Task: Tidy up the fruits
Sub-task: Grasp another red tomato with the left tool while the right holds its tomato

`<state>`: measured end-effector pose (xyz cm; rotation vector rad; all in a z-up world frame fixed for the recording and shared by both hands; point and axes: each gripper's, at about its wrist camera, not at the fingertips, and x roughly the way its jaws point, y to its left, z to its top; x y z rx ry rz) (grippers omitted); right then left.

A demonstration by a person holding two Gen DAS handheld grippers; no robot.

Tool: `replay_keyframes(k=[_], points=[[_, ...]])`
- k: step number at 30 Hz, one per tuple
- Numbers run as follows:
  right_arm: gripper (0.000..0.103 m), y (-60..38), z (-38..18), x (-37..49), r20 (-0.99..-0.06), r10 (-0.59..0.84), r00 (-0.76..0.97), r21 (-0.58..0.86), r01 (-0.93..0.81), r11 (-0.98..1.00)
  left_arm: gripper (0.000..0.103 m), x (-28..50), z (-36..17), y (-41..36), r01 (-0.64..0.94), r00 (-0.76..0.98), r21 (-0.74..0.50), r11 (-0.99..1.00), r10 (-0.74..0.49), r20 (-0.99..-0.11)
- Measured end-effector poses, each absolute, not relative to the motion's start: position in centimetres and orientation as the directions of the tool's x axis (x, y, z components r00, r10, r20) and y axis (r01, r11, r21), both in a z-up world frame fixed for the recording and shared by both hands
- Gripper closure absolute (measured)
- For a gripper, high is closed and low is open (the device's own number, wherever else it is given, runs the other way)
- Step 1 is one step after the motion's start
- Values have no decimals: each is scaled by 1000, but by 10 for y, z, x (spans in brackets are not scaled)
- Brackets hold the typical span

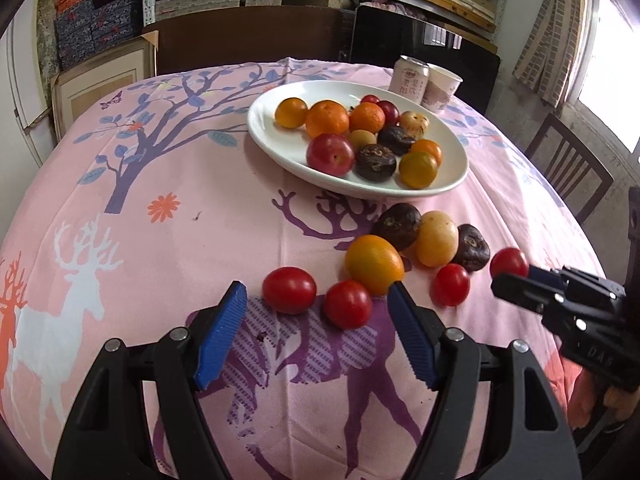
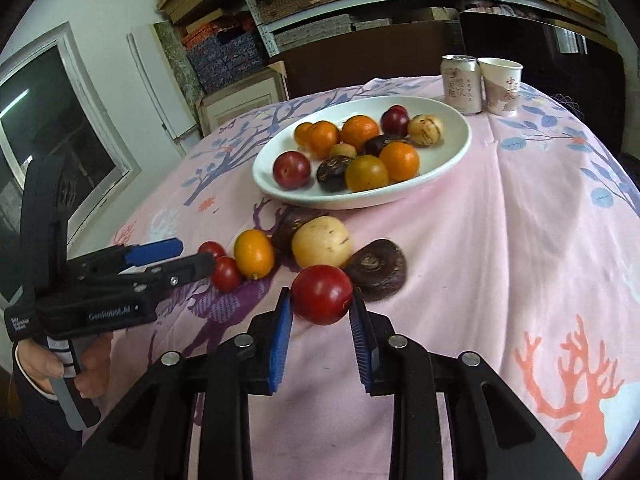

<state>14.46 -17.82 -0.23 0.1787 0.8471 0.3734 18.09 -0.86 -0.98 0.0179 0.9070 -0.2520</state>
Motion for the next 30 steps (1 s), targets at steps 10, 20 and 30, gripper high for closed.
replay_keyframes(k=[10, 20, 30], points=[[73, -174, 2, 140, -703, 362, 613, 245, -268, 932, 32, 175, -20, -28, 266, 598, -20, 964, -181, -781], [72, -180, -1, 138, -713, 352, 606, 245, -255, 936, 32, 174, -13, -12, 272, 616, 24, 962, -155, -772], [72, -177, 1, 135, -708, 366, 605, 245, -275, 930, 30, 172, -23, 5, 250, 599, 49, 967, -115, -793]])
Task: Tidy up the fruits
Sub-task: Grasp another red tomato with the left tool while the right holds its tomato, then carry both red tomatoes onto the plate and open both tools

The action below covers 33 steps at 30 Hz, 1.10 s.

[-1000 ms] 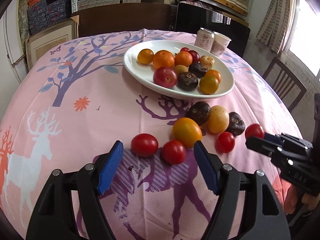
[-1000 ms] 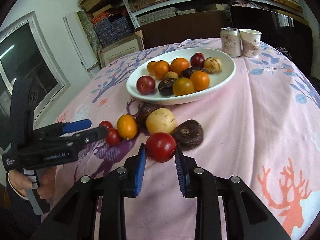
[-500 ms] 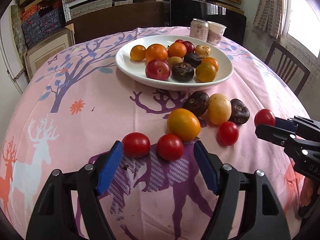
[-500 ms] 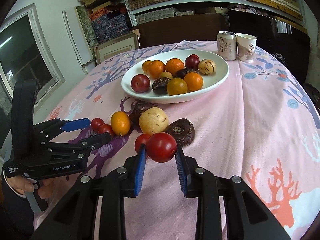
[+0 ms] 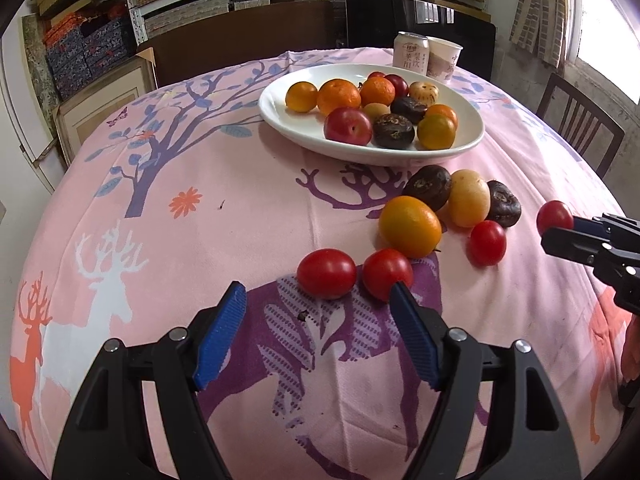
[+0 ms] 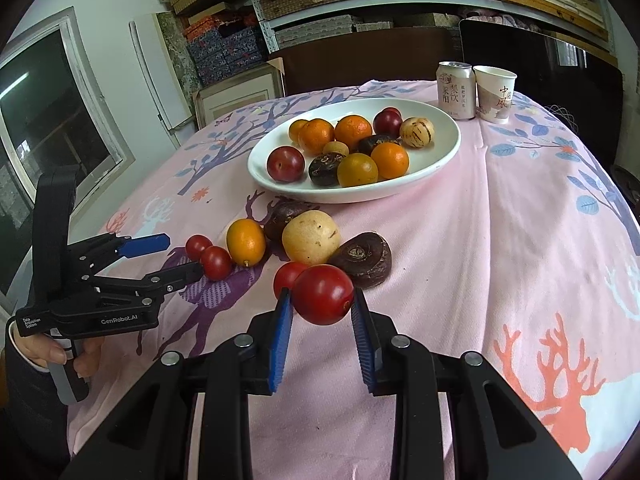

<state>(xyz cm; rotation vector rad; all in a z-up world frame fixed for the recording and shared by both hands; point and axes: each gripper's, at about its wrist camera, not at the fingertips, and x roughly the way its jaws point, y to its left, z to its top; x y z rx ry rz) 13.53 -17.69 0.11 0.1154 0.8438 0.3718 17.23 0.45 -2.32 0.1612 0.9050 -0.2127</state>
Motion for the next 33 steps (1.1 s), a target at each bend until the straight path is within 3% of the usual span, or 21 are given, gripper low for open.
replay_keyframes(k=[8, 11, 20, 25, 26, 27, 28, 33], points=[[72, -173, 2, 133, -705, 375, 602, 237, -298, 925, 31, 175, -27, 20, 212, 589, 35, 977, -99, -802], [72, -172, 2, 132, -709, 370, 600, 232, -298, 926, 42, 179, -36, 15, 226, 571, 51, 973, -89, -816], [72, -166, -2, 131, -720, 380, 581, 230, -316, 920, 42, 194, -39, 5, 227, 592, 36, 973, -108, -799], [72, -167, -4, 131, -722, 378, 579, 234, -310, 921, 53, 199, -37, 9, 199, 595, -17, 980, -135, -792], [72, -167, -4, 131, -722, 378, 579, 235, -309, 922, 57, 199, -37, 10, 197, 595, -36, 980, -148, -790], [72, -167, -4, 131, -723, 377, 579, 235, -307, 922, 69, 199, -36, 10, 205, 594, -56, 977, -170, -786], [72, -167, -5, 131, -725, 375, 578, 235, -304, 923, 72, 197, -36, 9, 212, 593, -63, 975, -179, -785], [72, -169, -5, 132, -718, 380, 584, 242, -302, 922, 72, 190, -34, 6, 208, 591, -51, 977, -167, -789]])
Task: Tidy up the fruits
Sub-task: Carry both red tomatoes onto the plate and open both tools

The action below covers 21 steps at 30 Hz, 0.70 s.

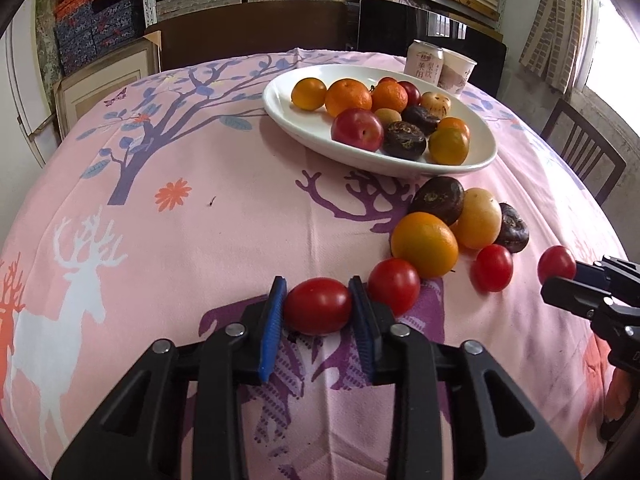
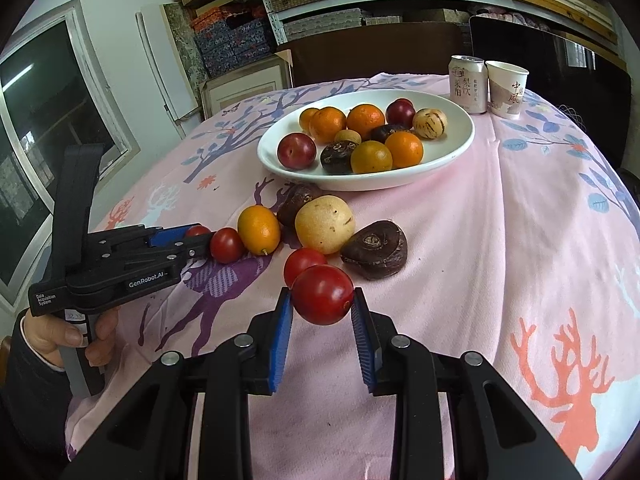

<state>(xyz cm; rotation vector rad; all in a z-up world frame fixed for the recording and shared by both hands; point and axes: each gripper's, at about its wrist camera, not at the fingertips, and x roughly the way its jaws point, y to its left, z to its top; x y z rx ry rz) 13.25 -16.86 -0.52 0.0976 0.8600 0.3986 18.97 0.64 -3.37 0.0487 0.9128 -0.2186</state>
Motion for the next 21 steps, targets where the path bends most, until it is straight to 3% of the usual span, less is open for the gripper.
replay_keyframes(k=[11, 16, 21], points=[[72, -188, 29, 122, -613, 412, 674, 332, -254, 908, 72, 181, 13, 6, 178, 638, -86, 980, -182, -748], [72, -190, 62, 129, -560, 380, 737, 263, -277, 924, 72, 202, 37, -7, 187, 659, -76, 979, -182, -730], [72, -180, 59, 175, -561, 333, 758, 214, -256, 943, 72, 245, 48, -22, 166, 679, -61, 984, -159, -717]])
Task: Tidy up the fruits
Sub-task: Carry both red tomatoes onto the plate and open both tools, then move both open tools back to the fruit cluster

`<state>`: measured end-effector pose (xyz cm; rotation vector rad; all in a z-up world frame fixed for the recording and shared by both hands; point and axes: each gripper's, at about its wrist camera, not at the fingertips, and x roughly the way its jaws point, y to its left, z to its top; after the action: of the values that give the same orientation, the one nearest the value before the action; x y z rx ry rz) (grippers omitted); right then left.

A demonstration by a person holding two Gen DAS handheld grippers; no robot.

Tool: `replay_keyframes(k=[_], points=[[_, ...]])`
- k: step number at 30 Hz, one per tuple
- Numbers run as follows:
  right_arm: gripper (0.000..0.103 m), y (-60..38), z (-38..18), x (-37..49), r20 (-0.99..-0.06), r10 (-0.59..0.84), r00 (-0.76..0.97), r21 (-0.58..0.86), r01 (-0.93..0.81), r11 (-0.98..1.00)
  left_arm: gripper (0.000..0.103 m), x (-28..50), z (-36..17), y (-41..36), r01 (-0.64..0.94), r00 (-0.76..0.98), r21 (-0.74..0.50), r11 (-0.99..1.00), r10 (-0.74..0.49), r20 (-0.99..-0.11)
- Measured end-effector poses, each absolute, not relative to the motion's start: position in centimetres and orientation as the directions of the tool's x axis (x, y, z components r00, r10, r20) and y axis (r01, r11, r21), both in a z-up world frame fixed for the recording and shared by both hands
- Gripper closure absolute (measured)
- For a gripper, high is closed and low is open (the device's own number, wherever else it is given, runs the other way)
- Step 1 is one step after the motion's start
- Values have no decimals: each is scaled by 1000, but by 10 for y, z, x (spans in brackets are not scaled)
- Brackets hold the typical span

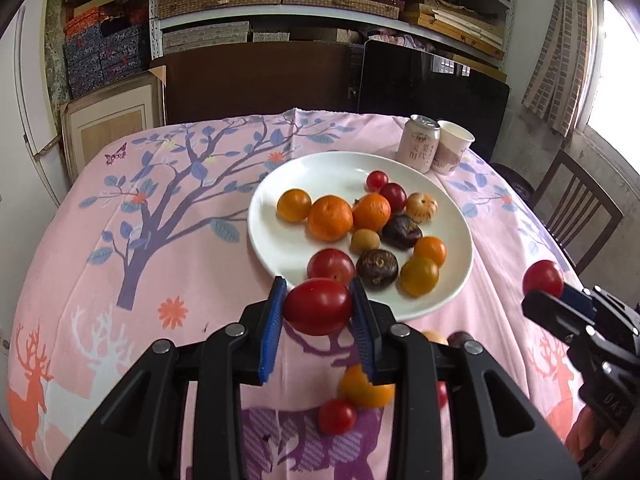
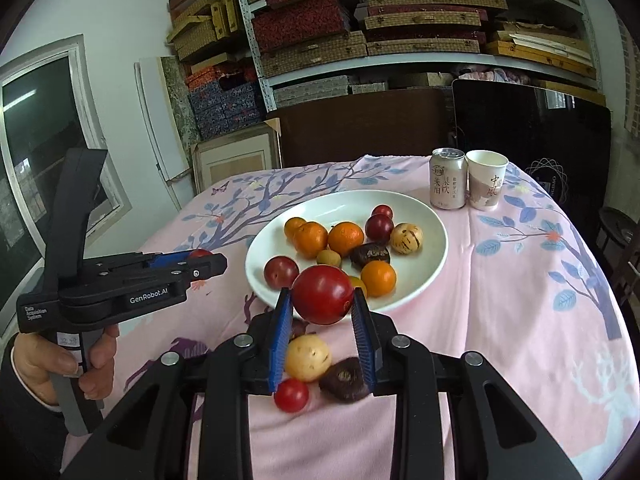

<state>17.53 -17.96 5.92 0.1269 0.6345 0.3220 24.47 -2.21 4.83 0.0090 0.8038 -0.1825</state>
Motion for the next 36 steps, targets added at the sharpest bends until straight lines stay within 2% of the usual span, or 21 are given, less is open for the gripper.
replay_keyframes(k=[9, 11, 12, 13, 19, 21, 29, 31, 36], points=[[71, -144, 22, 249, -655, 336, 677, 225, -251, 942, 72, 318, 19, -28, 84, 627, -55, 995, -96, -773], [53, -139, 19, 253, -657, 340, 672, 226, -256, 940, 51, 326, 13, -26, 72, 614, -62, 996, -93, -784], [43, -139, 19, 252, -649, 332, 685, 221, -247, 943, 30, 326, 12, -25, 56, 619, -60, 997, -81, -781], [42, -140, 20, 250, -636, 328, 699, 220, -243, 945, 24, 324, 13, -23, 40, 637, -57, 998, -70, -768], [42, -157, 28, 235, -615, 345, 709, 241, -249, 938, 23, 302, 22, -14, 56, 668, -65, 996, -85, -739], [42, -170, 31, 227, -604, 357, 713, 267, -241, 933, 19, 292, 24, -10, 60, 669, -84, 995, -102, -736], [41, -196, 26, 201, -640, 321, 698, 263, -193, 945, 15, 248, 16, -11, 85, 661, -51, 995, -94, -745], [36, -201, 21, 195, -647, 322, 691, 277, -180, 944, 14, 238, 11, -11, 87, 653, -41, 995, -88, -752], [36, -205, 8, 182, -669, 317, 672, 270, -177, 946, 14, 218, -3, -12, 99, 636, -28, 995, -85, -767]])
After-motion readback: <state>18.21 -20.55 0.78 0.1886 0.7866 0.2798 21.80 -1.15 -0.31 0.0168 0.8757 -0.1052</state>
